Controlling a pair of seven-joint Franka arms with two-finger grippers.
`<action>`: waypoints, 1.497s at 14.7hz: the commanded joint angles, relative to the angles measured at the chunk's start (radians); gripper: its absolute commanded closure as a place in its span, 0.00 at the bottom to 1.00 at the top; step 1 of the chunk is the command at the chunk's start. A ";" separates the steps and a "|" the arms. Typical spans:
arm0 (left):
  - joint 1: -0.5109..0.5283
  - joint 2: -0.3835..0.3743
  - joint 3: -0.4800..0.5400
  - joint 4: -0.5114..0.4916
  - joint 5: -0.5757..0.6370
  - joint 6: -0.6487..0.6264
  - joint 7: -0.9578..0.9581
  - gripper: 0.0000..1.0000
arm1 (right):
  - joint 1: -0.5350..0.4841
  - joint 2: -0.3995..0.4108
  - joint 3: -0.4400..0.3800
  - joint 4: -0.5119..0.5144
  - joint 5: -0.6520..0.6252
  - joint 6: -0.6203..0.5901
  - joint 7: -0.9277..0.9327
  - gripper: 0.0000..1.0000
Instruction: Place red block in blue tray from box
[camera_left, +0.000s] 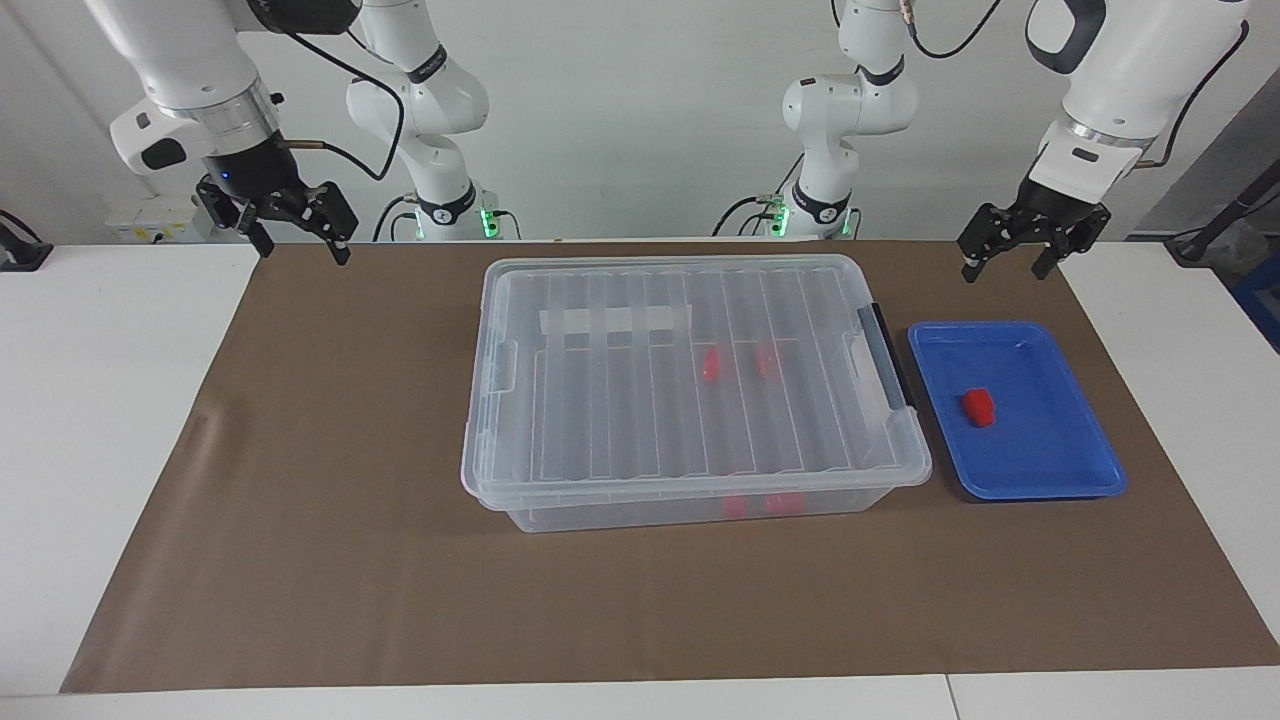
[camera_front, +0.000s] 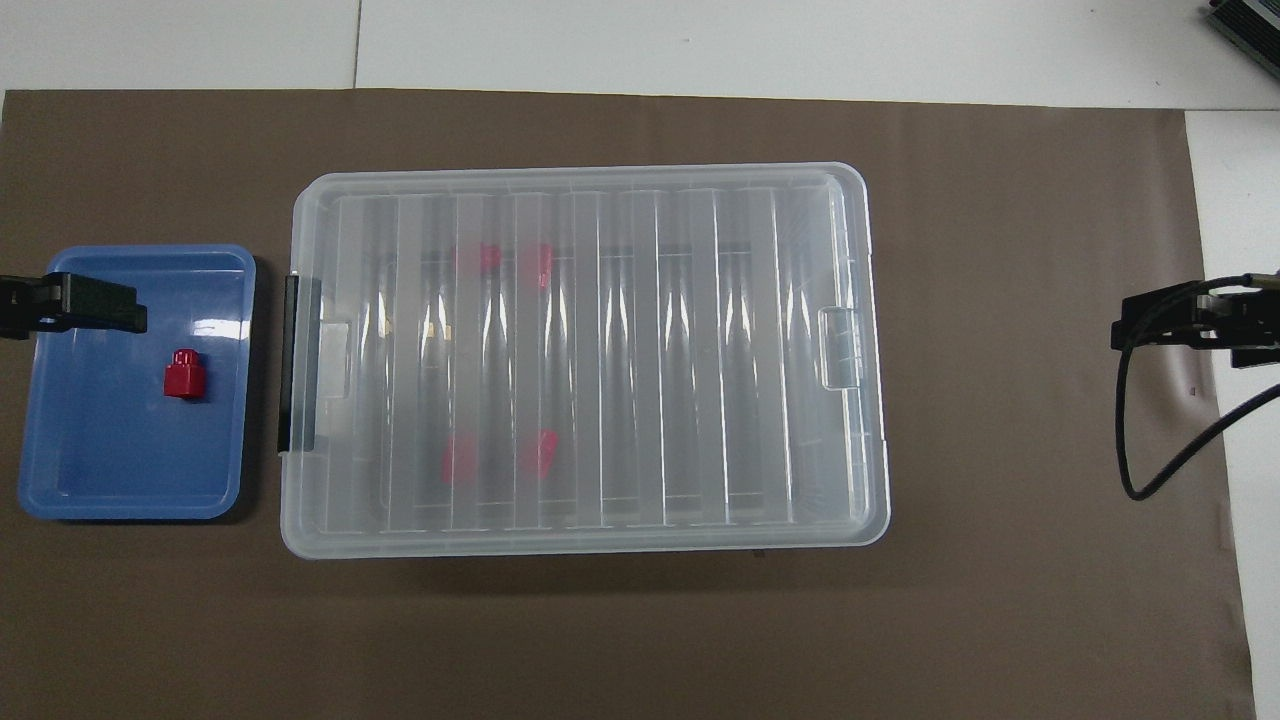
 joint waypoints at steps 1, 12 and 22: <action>0.000 -0.013 0.003 -0.009 0.018 -0.010 -0.001 0.00 | -0.026 0.058 0.002 0.069 -0.007 -0.020 0.009 0.00; 0.000 -0.013 0.003 -0.009 0.018 -0.010 -0.001 0.00 | -0.006 0.051 0.005 0.043 0.002 -0.045 0.004 0.00; 0.000 -0.013 0.003 -0.009 0.018 -0.010 -0.001 0.00 | 0.001 0.037 0.013 0.018 0.002 -0.037 -0.013 0.00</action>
